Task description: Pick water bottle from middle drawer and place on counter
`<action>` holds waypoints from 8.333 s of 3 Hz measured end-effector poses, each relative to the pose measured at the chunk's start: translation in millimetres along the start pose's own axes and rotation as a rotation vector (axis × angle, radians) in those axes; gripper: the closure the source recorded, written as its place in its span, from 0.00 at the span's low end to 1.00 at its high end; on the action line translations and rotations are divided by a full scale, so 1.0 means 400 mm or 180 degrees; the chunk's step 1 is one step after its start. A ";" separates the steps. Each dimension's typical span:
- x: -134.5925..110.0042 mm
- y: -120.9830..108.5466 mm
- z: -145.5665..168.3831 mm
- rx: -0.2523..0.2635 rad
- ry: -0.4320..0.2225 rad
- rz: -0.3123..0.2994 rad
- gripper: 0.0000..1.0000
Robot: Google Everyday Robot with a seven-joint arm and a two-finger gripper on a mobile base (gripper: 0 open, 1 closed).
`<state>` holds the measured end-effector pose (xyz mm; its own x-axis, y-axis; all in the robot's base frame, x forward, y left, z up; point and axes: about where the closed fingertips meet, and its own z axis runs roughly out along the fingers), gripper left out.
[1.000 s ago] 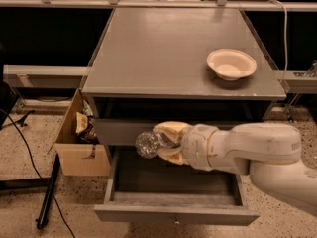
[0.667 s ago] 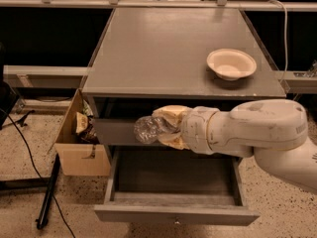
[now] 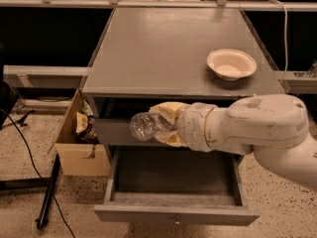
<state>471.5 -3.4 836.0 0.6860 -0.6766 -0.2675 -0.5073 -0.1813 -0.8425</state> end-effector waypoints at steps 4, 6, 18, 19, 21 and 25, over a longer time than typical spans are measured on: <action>-0.055 -0.324 0.075 0.0224 -0.0167 -0.0475 1.00; 0.092 -0.406 0.195 0.0116 -0.0030 -0.1026 1.00; 0.405 -0.426 0.214 -0.0191 0.0440 -0.1035 1.00; 0.425 -0.400 0.211 -0.0282 0.0477 -0.1024 1.00; 0.469 -0.351 0.213 -0.0413 0.0531 -0.0977 1.00; 0.500 -0.318 0.219 -0.0478 0.0571 -0.0932 0.60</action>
Offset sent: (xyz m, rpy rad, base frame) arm 0.0134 0.0577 0.1003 0.0225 -0.0299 0.0485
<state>718.8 -53.1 848.8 0.7178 -0.6925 0.0721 -0.3831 -0.4794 -0.7895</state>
